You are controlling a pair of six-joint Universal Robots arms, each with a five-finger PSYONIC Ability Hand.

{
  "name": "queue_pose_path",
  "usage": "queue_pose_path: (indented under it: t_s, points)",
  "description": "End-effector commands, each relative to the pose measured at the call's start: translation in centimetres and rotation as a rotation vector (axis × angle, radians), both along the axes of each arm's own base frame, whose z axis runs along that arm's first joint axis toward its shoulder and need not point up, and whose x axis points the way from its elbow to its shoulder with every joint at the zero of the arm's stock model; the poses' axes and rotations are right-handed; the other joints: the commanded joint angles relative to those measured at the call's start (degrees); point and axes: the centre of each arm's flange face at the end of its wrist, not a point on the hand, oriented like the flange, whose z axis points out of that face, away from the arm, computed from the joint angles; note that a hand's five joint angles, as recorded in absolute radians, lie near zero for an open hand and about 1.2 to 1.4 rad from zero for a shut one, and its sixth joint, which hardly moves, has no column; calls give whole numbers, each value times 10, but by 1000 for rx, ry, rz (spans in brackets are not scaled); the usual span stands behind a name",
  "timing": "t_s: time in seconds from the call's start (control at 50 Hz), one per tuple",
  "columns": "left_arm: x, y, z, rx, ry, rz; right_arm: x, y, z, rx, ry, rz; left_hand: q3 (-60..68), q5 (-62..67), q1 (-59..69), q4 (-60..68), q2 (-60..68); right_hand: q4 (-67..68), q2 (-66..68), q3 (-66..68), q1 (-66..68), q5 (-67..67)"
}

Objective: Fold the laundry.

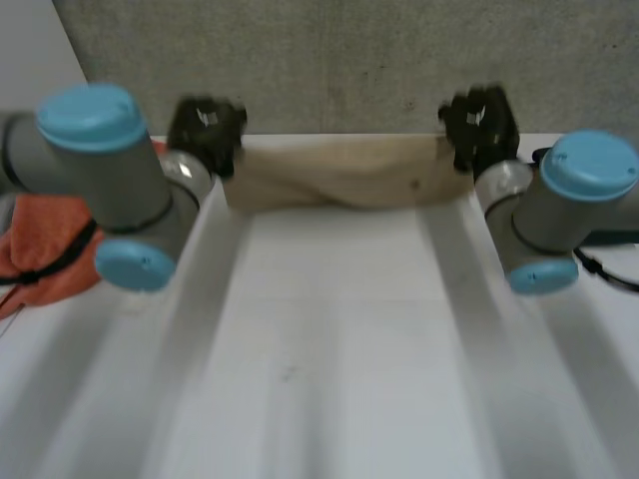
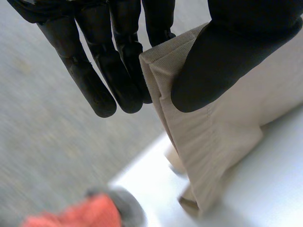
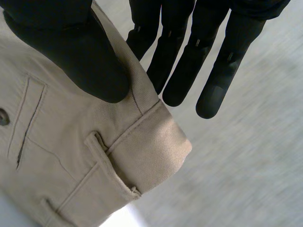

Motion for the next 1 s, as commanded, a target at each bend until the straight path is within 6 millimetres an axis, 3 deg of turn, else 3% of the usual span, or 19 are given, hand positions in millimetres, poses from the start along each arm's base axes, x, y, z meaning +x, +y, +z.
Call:
queue_pose_path:
  t_s: [0.02,0.08,0.28,0.34,0.38,0.46,0.52,0.56,0.62,0.68,0.72,0.8,0.84,0.9,0.96,0.98,1.0]
  points:
    - [8,54,-50,194,-220,-58,-20,46,-47,283,181,17,117,119,145,113,115,116,128,122,151,116]
    - [14,77,-48,241,-279,-80,-30,67,-42,351,260,20,117,119,145,113,115,116,128,122,151,116]
    - [57,200,-27,543,-668,-269,-89,178,-5,664,649,122,117,119,145,113,115,116,128,122,151,116]
    - [64,227,-19,604,-743,-359,-103,200,-2,731,763,208,117,119,145,113,115,116,128,122,151,116]
    - [63,232,-16,594,-741,-392,-104,198,1,696,789,243,117,119,145,113,115,116,128,122,151,116]
    - [50,217,-5,481,-685,-394,-99,186,1,641,735,248,117,119,145,113,115,116,128,122,151,116]
    - [37,182,-4,388,-626,-325,-94,163,2,602,657,191,117,119,145,113,115,116,128,122,151,116]
    - [23,146,3,281,-562,-242,-88,143,2,566,598,150,117,119,145,113,115,116,128,122,151,116]
    - [9,116,10,189,-498,-177,-78,115,-1,502,536,93,117,119,145,113,115,116,128,122,151,116]
    - [-15,73,14,68,-403,-107,-62,78,-3,398,458,3,117,119,145,113,115,116,128,122,151,116]
    - [-24,57,14,26,-371,-87,-57,63,-5,355,427,-36,117,119,145,113,115,116,128,122,151,116]
    - [-44,25,6,-44,-326,-61,-45,30,-11,246,352,-120,117,119,145,113,115,116,128,122,151,116]
    - [-53,11,-7,-56,-319,-60,-37,13,-16,177,323,-143,117,119,145,113,115,116,128,122,151,116]
    - [-61,3,-20,-61,-315,-69,-30,-2,-23,106,302,-153,117,119,145,113,115,116,128,122,151,116]
    - [-70,-2,-32,-74,-309,-81,-22,-16,-36,28,293,-165,-296,-293,-267,-299,-297,-402,-391,-396,-368,-402]
    - [-73,-2,-34,-82,-303,-82,-20,-22,-43,-1,294,-181,-530,-527,-501,-533,-532,-584,-572,-578,-549,-584]
    - [-74,-3,-34,-93,-300,-78,-20,-26,-48,-27,296,-204,-583,-581,-555,-587,-585,-584,-572,-578,-549,-584]
